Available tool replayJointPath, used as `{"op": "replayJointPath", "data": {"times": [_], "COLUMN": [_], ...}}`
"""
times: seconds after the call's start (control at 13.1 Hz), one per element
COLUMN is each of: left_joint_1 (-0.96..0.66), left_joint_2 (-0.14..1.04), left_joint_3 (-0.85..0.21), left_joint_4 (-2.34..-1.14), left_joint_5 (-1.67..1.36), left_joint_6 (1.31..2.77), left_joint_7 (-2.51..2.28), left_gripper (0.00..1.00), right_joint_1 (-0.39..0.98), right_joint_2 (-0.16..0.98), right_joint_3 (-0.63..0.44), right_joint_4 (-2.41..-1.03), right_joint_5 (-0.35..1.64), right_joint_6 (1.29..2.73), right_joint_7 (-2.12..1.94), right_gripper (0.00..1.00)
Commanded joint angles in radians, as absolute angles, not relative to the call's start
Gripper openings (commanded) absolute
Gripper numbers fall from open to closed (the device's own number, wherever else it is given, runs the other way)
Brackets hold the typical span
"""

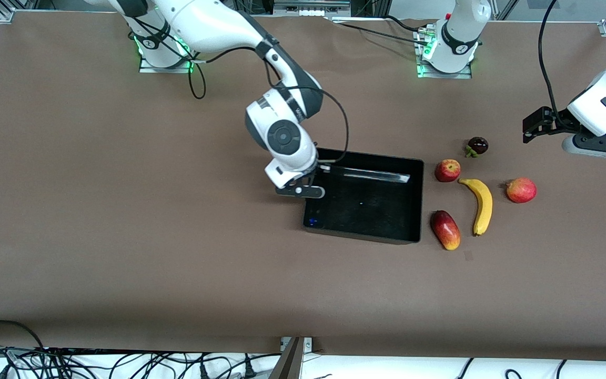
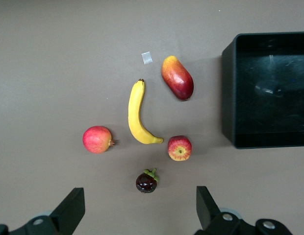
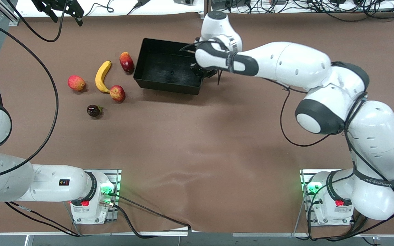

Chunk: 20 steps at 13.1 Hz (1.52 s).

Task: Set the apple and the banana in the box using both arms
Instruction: 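Drag the black box toward the fruit with the right gripper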

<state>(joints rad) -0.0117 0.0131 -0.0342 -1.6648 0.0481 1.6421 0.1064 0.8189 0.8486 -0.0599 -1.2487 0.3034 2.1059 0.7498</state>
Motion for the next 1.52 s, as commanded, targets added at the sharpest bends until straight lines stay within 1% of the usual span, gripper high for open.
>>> {"op": "replayJointPath", "data": {"times": [0.0,0.61,0.76,0.84,0.91,0.99,1.07,1.14,1.29,1.45], "left_joint_1": [-0.009,-0.011,-0.020,-0.028,-0.034,-0.032,-0.028,-0.023,-0.023,-0.028], "left_joint_2": [0.026,0.028,0.081,0.109,0.133,0.156,0.179,0.190,0.180,0.152], "left_joint_3": [-0.031,-0.032,-0.034,-0.038,-0.044,-0.043,-0.043,-0.044,-0.044,-0.069], "left_joint_4": [-1.635,-1.644,-1.641,-1.641,-1.640,-1.644,-1.658,-1.701,-1.846,-1.989], "left_joint_5": [0.023,0.025,0.023,0.023,0.026,0.025,0.025,0.025,0.025,0.026], "left_joint_6": [1.632,1.623,1.580,1.580,1.586,1.594,1.629,1.676,1.814,1.928], "left_joint_7": [0.130,0.130,0.133,0.132,0.130,0.130,0.130,0.130,0.132,0.133], "left_gripper": [1.00,1.00,1.00,1.00,1.00,1.00,1.00,1.00,1.00,1.00], "right_joint_1": [0.856,0.874,0.876,0.876,0.876,0.876,0.874,0.874,0.862,0.798], "right_joint_2": [0.894,0.904,0.904,0.904,0.902,0.896,0.887,0.873,0.812,0.721], "right_joint_3": [-0.071,-0.071,-0.071,-0.071,-0.071,-0.071,-0.069,-0.071,-0.083,-0.104], "right_joint_4": [-1.200,-1.201,-1.203,-1.203,-1.203,-1.201,-1.198,-1.193,-1.140,-1.137], "right_joint_5": [0.330,0.250,0.249,0.250,0.250,0.252,0.258,0.258,0.258,0.252], "right_joint_6": [2.154,2.145,2.145,2.145,2.145,2.143,2.137,2.099,1.990,1.921], "right_joint_7": [0.794,0.773,0.775,0.775,0.778,0.778,0.782,0.782,0.775,0.717], "right_gripper": [0.00,0.00,0.00,0.09,0.63,1.00,1.00,1.00,1.00,1.00]}}
